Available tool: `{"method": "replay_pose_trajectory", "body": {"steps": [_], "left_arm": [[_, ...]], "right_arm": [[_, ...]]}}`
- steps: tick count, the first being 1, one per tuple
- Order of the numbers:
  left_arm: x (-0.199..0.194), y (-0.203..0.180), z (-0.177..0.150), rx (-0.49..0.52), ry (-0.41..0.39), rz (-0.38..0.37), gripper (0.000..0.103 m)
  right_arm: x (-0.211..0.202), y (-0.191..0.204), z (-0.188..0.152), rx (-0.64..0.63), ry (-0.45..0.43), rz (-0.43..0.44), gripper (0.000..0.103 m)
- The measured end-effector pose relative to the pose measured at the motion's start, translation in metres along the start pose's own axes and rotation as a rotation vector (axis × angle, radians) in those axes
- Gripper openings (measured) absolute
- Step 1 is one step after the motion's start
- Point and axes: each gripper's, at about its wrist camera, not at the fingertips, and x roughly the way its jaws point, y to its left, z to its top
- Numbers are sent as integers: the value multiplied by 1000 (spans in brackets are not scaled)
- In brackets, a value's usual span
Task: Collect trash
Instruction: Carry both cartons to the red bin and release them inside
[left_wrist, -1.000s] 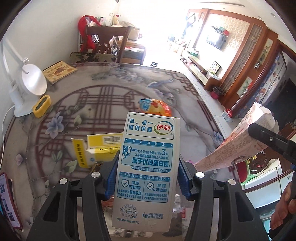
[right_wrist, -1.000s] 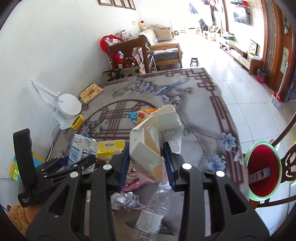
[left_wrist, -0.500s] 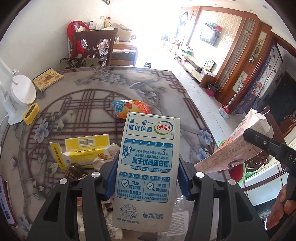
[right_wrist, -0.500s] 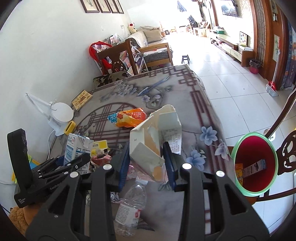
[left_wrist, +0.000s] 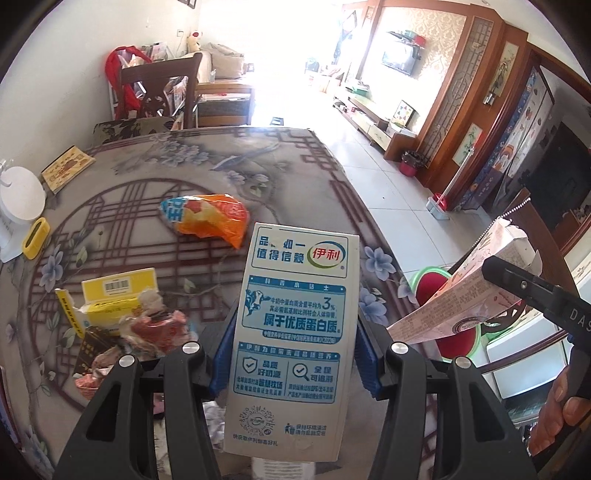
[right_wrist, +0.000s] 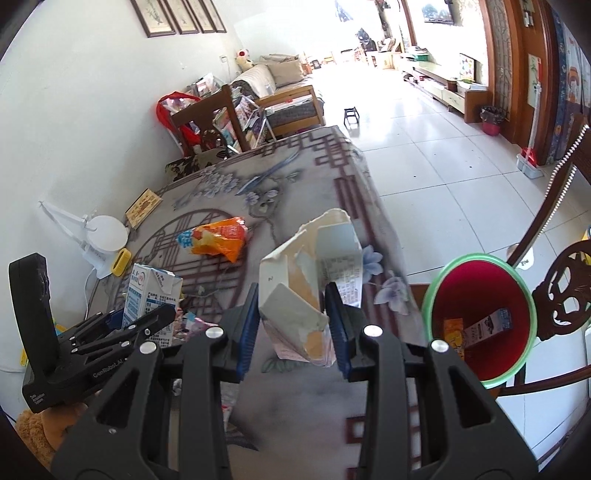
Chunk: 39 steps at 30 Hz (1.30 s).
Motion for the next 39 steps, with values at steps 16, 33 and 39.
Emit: {"method": "replay_pose_trajectory", "body": {"steps": [16,33,39], "left_arm": [[31,-84,5,115,40,-97,51],[91,-233,15,373,105,-325,51],[113,-285,18,432,124,-397,51]], "right_arm": [[-22,-160,-3,171,-10,-315,35],[-64,-216,-27,259,-62,-485,86],[-89,-239,-55,356,-48,-532,86]]}}
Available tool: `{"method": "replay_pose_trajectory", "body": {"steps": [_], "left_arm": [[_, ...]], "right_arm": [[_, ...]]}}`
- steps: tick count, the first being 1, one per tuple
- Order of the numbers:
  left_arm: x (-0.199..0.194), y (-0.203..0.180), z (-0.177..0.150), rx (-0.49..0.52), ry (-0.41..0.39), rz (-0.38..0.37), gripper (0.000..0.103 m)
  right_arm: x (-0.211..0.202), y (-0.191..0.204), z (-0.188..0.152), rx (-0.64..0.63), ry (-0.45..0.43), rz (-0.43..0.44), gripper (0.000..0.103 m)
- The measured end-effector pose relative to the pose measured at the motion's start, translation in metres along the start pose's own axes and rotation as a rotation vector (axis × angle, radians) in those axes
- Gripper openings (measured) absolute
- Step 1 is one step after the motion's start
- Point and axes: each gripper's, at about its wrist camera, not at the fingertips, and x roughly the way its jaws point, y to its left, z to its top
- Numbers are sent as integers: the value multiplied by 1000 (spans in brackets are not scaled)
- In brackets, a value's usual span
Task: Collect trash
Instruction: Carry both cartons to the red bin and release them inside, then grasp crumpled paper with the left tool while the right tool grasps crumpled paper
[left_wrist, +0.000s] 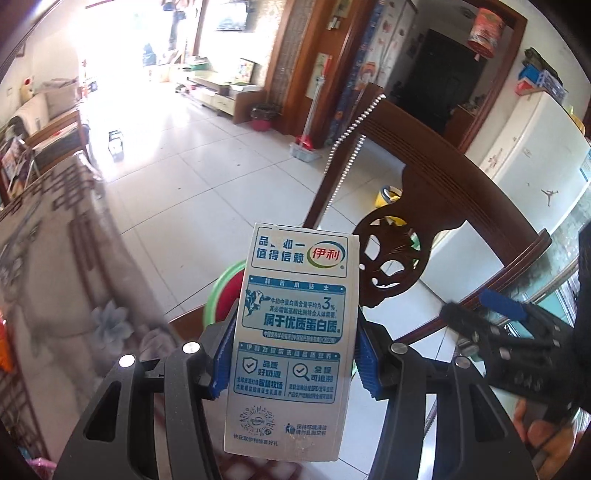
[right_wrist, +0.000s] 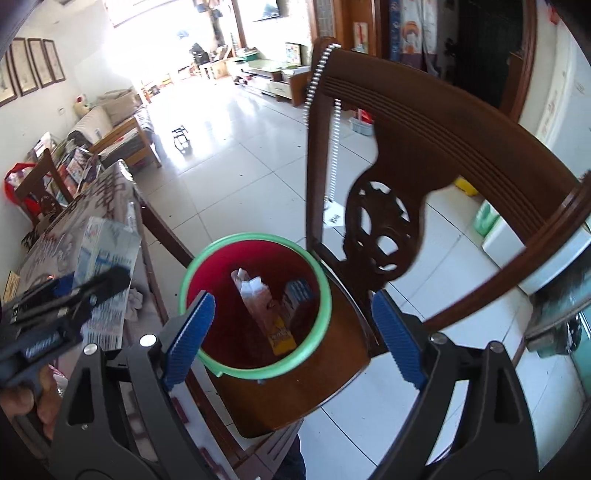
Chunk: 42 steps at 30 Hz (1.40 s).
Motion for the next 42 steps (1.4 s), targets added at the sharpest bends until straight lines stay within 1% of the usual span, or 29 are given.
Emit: {"method": "replay_pose_trajectory", "body": {"steps": [3,5,7,10,13,16,20,23,27,31,36,37,40,42], "left_arm": [[13,-10,11,8,-1,-12,51],[20,-11,16,-6,0,-1,52],[24,-7,18,-29,9,20,70],[18,2,15,-65,6,-3,71],[2,9,8,-66,-12,9,70],[-23,20,0,-81,-43,20,69],[-72,46,-24,-148,-91,54,69],[-104,68,-43,-185,-117,102,69],[-145,105,-70,-219,-135,187,68],[-184,157,-103,-317,-154,272,68],[-222,217,-146,-432,-158,374,68],[-231,232,-159,-463,-155,400,68],[-250,267,-192,-541,-131,463,68],[-255,286,-214,-588,-102,493,68]], "right_arm": [[-7,-10,-4,21,-6,-20,86],[-13,-13,-7,31,-14,-28,86],[-18,-14,-9,30,-19,-32,86],[-23,-10,-11,22,-26,-29,86],[-24,0,-13,9,-25,-14,86],[-26,18,-12,-15,-29,15,86],[-25,57,-8,-67,-34,79,86],[-23,97,-6,-125,-33,139,86],[-20,156,-9,-217,-15,225,88],[-22,212,-20,-307,5,287,88],[-31,263,-38,-385,19,338,88],[-34,275,-43,-405,24,349,88],[-40,299,-54,-445,36,364,88],[-43,314,-62,-464,47,372,90]]}}
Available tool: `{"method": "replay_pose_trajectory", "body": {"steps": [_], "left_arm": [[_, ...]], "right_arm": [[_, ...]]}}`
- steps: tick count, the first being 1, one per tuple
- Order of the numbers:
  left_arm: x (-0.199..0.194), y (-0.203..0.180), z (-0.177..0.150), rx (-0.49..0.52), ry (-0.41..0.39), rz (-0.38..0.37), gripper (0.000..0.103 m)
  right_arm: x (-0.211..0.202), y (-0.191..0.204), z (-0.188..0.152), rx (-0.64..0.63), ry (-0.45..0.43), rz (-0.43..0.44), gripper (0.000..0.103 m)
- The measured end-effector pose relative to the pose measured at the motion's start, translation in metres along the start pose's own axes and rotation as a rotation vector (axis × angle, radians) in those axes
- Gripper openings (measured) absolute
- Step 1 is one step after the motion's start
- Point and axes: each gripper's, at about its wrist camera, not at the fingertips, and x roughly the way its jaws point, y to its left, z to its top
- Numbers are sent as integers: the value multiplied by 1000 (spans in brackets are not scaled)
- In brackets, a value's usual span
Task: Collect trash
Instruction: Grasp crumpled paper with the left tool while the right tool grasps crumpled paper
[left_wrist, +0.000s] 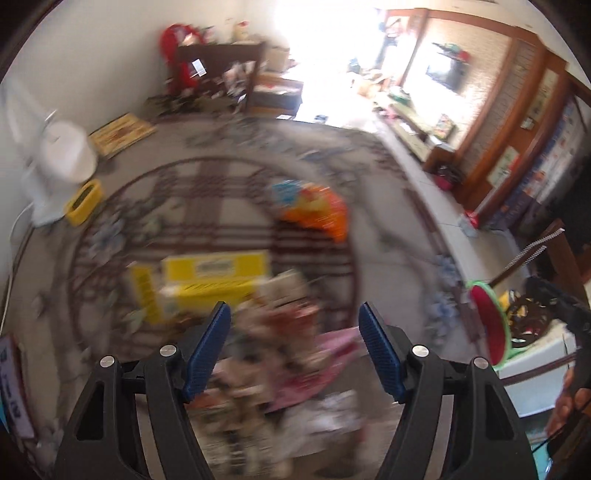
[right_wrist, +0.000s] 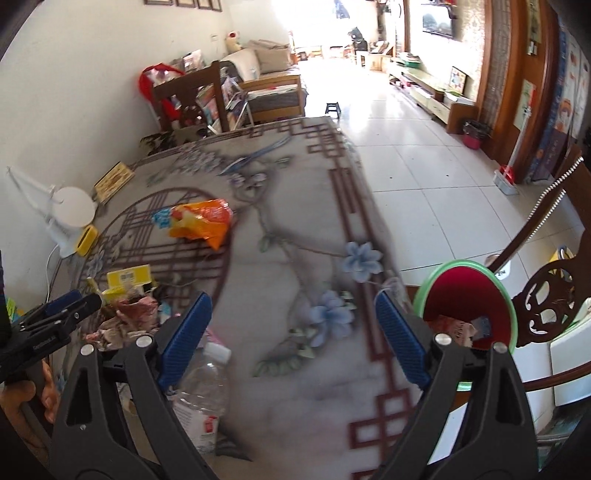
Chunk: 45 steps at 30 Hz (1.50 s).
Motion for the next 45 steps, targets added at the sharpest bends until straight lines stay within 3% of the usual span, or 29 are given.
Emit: {"method": "replay_pose_trajectory", "body": {"steps": [2,5,10,11,14,18,25,31,38,45], "left_arm": [[8,32,-12,-45,51,37,68],[18,57,-28,-74,130,20,67],[45,68,-46,-103,218,-34,46],[48,69,-46,-116,221,-47,46],[51,68,-46,-109,212,-70,40],[47,71,-44,-111,199,-90,24],[20,81,-34,-118,121,-104,23],[2,101,-33,-140,73,-63,23],[-18,117,-31,-134,24,-27,23],[-31,126,-33,-131,4,-11,24]], "right_arm": [[4,15,-2,-15,20,13,91],[10,36,-7,-47,53,29,92],[21,58,-15,-71,106,49,93],[21,60,-16,-72,110,50,93],[22,69,-17,-86,115,47,93],[22,78,-20,-93,119,52,93],[32,97,-18,-106,140,75,93],[47,128,-13,-170,160,113,93],[89,168,-4,-241,194,150,93],[136,182,-10,-227,296,168,90]]}}
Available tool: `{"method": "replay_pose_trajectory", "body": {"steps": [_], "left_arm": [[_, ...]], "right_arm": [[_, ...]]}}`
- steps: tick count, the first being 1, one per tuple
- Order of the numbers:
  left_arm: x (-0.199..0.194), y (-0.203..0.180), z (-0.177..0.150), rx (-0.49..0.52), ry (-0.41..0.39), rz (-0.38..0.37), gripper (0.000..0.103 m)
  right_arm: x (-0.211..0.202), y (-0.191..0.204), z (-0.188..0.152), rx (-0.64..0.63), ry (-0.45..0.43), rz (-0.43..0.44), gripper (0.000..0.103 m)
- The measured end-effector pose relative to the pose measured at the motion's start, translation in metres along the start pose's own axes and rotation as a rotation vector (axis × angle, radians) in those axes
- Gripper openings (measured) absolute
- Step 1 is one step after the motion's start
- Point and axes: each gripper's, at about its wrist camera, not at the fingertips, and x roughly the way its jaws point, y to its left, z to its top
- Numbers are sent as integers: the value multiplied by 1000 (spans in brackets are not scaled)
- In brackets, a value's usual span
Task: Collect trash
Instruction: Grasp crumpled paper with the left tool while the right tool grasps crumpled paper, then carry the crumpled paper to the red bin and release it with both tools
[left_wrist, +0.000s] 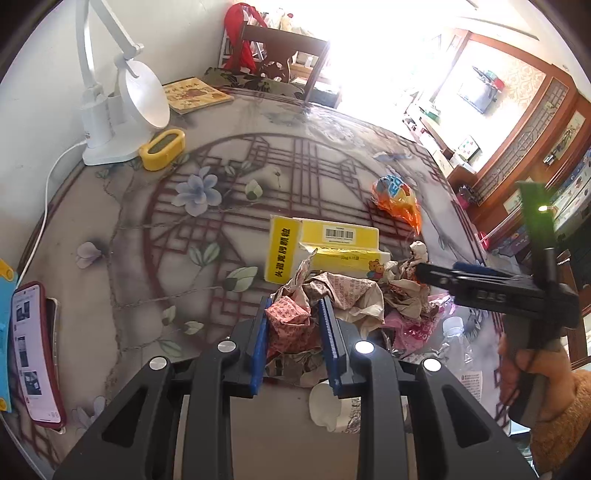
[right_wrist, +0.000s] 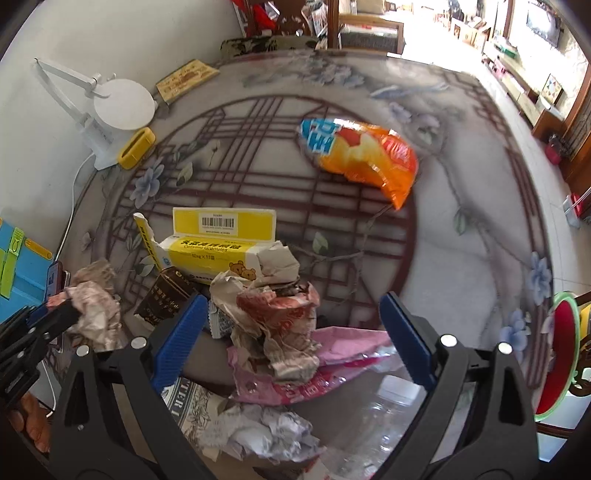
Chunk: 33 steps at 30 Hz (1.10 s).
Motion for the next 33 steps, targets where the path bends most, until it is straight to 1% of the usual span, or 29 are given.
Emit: {"method": "replay_pose_trajectory", "body": {"steps": [2,3,4,5,8,12,16,23,28,33], "left_arm": [[-1,3,0,-2,1,3,24],[0,4,0,-3,2,4,24],[0,5,0,-4,3,5,24],[1,6,0,-5,4,5,24],[4,5,1,-4,11,3,24],[6,-3,5,15,9,-11,24],[8,-15,8,36,2,-22,24],[8,-40,13,72,-7,-46,25],[7,-56,13,89,-11,-56,25],[7,-71,11,105,-9,-59,25]], "right_arm": [[8,0,-1,11,26,7,70],[11,-1,-2,19,34,18,65],[11,-1,-3,23,35,31,54],[11,0,-4,22,35,38,45],[8,3,-4,9,30,45,40],[-11,7,-6,3,-4,59,39],[-40,10,-10,4,-66,57,39],[-82,-1,-15,27,-156,40,39],[-98,-12,-18,42,-189,31,39],[-105,-22,-23,51,-196,32,39]]}}
